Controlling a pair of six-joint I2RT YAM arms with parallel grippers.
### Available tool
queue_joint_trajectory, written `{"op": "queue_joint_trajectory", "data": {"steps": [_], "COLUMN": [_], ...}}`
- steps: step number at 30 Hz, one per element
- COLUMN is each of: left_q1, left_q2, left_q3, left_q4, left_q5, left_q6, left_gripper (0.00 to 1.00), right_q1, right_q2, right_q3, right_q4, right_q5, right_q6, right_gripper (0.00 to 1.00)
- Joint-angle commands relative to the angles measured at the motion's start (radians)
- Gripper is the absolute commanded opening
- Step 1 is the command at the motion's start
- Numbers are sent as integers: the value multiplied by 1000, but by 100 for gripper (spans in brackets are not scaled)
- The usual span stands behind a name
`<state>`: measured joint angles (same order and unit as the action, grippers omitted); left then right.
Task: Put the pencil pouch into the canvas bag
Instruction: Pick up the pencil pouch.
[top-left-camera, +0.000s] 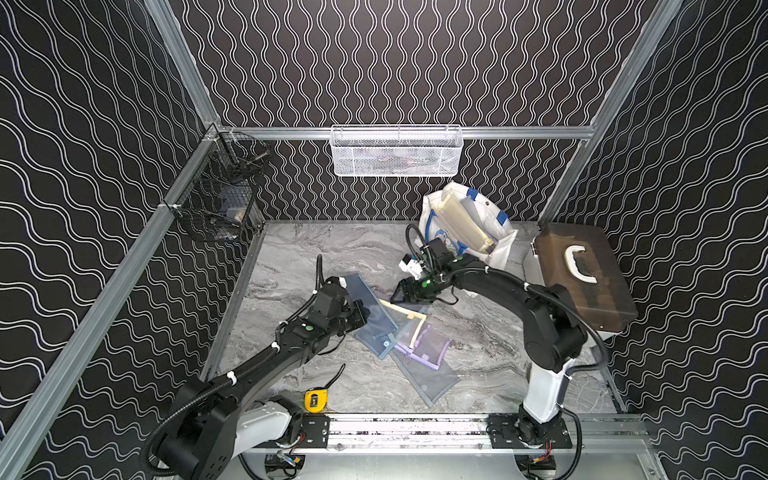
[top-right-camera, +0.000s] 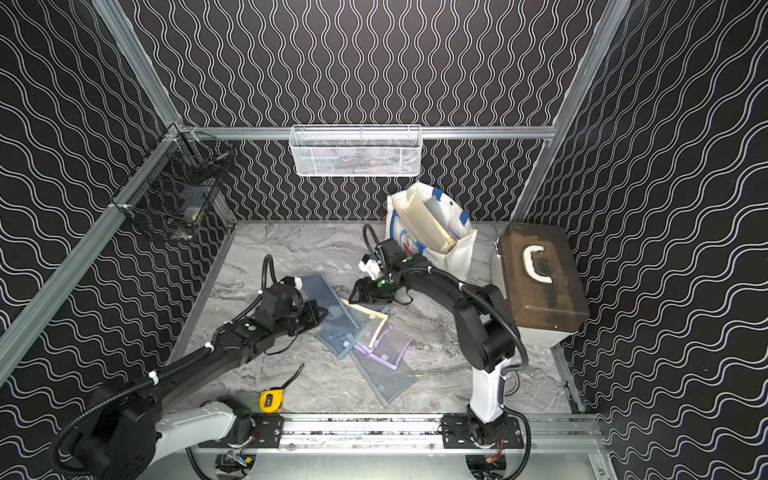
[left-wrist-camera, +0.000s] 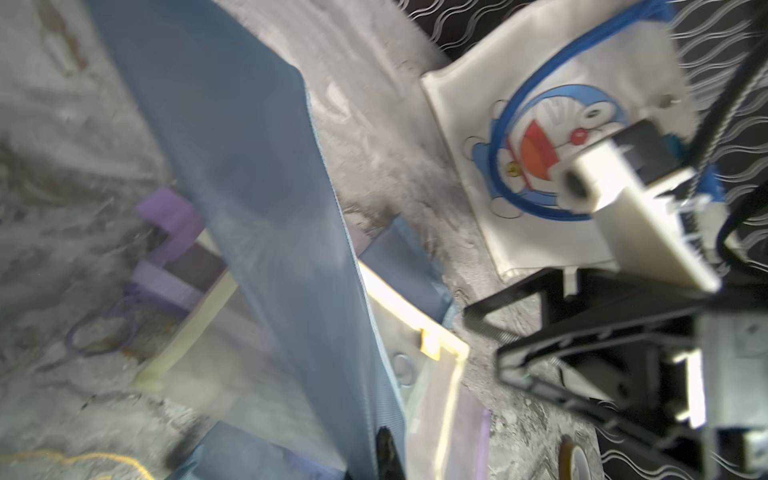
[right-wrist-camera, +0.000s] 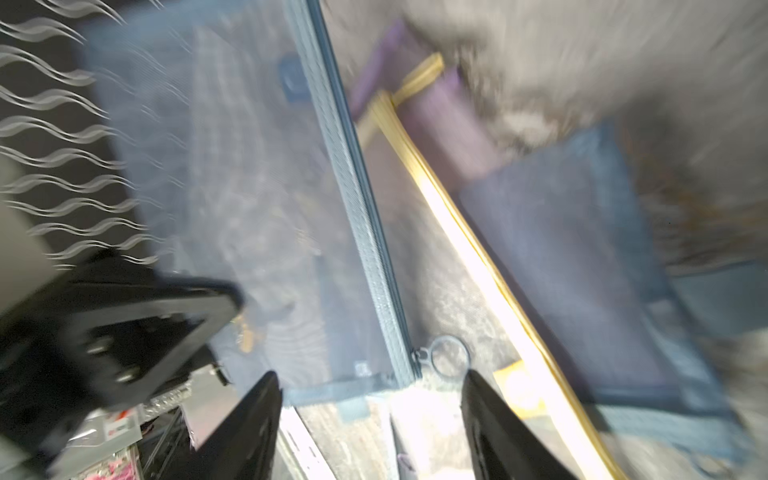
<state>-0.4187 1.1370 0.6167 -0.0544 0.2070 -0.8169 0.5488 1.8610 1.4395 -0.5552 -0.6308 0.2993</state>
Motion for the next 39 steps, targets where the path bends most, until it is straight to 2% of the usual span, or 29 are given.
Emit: {"op": "queue_joint_trajectory", "data": {"steps": [1, 5, 11, 15, 20, 22, 25, 28, 31, 32, 33, 36, 38, 39], "left_q1": [-2, -14, -45, -77, -112, -113, -115, -115, -115, -115, -115, -115, -115, -115], "left_q2": [-45, -90, -87, -48, -2, 12, 30, 44, 55, 59, 62, 76, 93, 97], "left_q3": [38, 89, 146, 184, 203, 198, 196, 202, 214, 219, 224, 245, 267, 274], "left_q4": [-1, 58, 186, 230, 286, 314, 337, 330, 300, 283, 264, 170, 81, 47], "left_q5": [40, 130, 260, 292, 295, 293, 284, 269, 246, 233, 219, 160, 126, 116], "left_q6": [108, 153, 133, 126, 110, 93, 69, 68, 78, 83, 89, 106, 133, 144], "left_gripper": [0, 0, 0, 0, 0, 0, 0, 0, 0, 0, 4, 41, 69, 76], "right_q1": [-60, -145, -164, -159, -151, -150, -151, -153, -162, -166, -168, -169, -175, -181], "right_q2": [-67, -127, -140, -139, -140, -152, -172, -187, -199, -206, -213, -224, -201, -183], "right_q3": [9, 7, 12, -24, -66, -88, -103, -95, -86, -78, -63, 55, 195, 268], "right_q4": [-29, -2, 164, 360, 445, 488, 509, 494, 464, 433, 391, 130, -92, -171], "right_q5": [-83, -183, -353, -454, -511, -521, -519, -510, -487, -470, -446, -296, -136, -68], "right_q6": [83, 162, 290, 422, 482, 511, 517, 499, 468, 442, 409, 198, 30, -33], "right_gripper": [75, 79, 82, 82, 78, 68, 46, 29, 3, 0, 0, 0, 0, 0]}}
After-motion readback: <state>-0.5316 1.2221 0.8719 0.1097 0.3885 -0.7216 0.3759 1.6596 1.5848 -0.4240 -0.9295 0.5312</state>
